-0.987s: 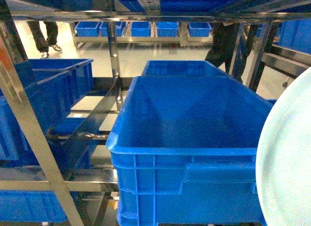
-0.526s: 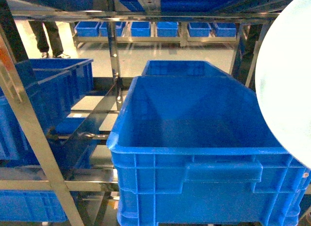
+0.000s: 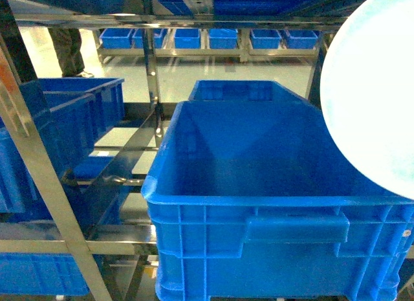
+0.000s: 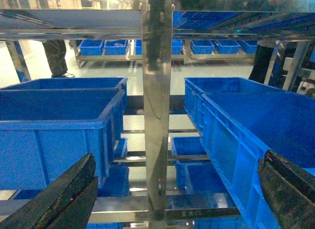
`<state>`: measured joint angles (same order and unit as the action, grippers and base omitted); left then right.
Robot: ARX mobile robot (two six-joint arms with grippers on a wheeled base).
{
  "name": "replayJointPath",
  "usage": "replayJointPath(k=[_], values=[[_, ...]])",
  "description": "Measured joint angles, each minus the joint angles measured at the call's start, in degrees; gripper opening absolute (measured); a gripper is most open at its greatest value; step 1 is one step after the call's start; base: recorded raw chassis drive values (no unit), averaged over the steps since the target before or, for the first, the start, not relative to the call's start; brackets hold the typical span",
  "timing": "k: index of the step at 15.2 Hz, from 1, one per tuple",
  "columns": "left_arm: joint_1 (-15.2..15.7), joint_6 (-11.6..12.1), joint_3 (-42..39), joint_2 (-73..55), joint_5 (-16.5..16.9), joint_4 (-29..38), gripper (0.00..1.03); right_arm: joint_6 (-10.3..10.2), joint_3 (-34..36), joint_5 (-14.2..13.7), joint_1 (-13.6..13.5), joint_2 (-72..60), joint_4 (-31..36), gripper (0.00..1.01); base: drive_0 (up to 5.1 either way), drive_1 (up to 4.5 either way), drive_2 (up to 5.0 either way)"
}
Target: Place blue tray on left shelf second layer neatly
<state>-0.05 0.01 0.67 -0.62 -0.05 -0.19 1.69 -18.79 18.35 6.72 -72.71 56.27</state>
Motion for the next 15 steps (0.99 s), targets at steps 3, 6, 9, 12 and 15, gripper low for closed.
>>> replayJointPath(k=[3,6,9,12,15], values=[[0.0,0.0,0.0,0.0,0.0,0.0,0.98,0.3,0.0,0.0,0.0,-0.3,0.2,0.02,0.0,0.0,0.0],[0.0,0.0,0.0,0.0,0.0,0.0,0.98,0.3,0.0,0.0,0.0,-0.3,0.1,0.02,0.0,0.0,0.0],[0.0,0.0,0.0,0.0,0.0,0.0,0.98,0.3,0.0,0.0,0.0,-0.3,0.1,0.02,0.0,0.0,0.0],[0.0,0.0,0.0,0.0,0.0,0.0,0.98,0.3,0.0,0.0,0.0,-0.3,0.1,0.02,0.0,0.0,0.0],[0.0,0.0,0.0,0.0,0.0,0.0,0.98,0.3,0.0,0.0,0.0,-0.3,0.1,0.02,0.0,0.0,0.0]])
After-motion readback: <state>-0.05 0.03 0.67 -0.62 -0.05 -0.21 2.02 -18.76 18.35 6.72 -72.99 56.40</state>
